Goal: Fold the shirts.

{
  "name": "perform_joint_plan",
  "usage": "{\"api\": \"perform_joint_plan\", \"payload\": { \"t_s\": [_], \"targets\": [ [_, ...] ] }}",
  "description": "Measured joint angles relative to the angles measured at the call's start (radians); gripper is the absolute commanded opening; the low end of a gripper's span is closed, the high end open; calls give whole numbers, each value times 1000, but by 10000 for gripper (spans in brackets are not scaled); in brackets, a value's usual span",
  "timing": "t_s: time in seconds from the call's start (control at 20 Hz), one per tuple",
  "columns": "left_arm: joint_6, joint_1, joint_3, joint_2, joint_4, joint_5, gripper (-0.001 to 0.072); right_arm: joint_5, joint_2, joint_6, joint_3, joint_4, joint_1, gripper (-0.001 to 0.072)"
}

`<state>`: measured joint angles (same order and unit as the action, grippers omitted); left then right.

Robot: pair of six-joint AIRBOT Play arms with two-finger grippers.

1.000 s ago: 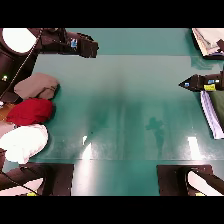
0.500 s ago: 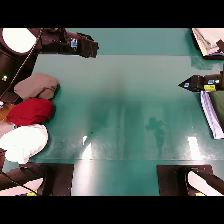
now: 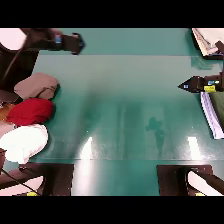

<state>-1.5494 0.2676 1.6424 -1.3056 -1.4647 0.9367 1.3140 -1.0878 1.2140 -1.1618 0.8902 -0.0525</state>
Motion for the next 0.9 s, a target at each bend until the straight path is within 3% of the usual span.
{"api": "perform_joint_plan", "payload": {
  "t_s": [0.25,0.45,0.75,0.8,0.9],
  "targets": [
    [-64,-269,-161,-1,-148,63,669,0,0,0,0,0,0,16],
    [-79,-439,-389,-5,-183,-69,668,-12,0,0,0,0,0,16],
    [-79,-521,-515,-97,-182,-219,666,-25,0,1,0,-5,1,16],
    [-79,-525,-520,-113,-175,-229,629,-26,0,1,0,-5,2,16],
    [-78,-530,-526,-132,-166,-237,19,-28,0,1,0,-6,2,16]
  ]
}}
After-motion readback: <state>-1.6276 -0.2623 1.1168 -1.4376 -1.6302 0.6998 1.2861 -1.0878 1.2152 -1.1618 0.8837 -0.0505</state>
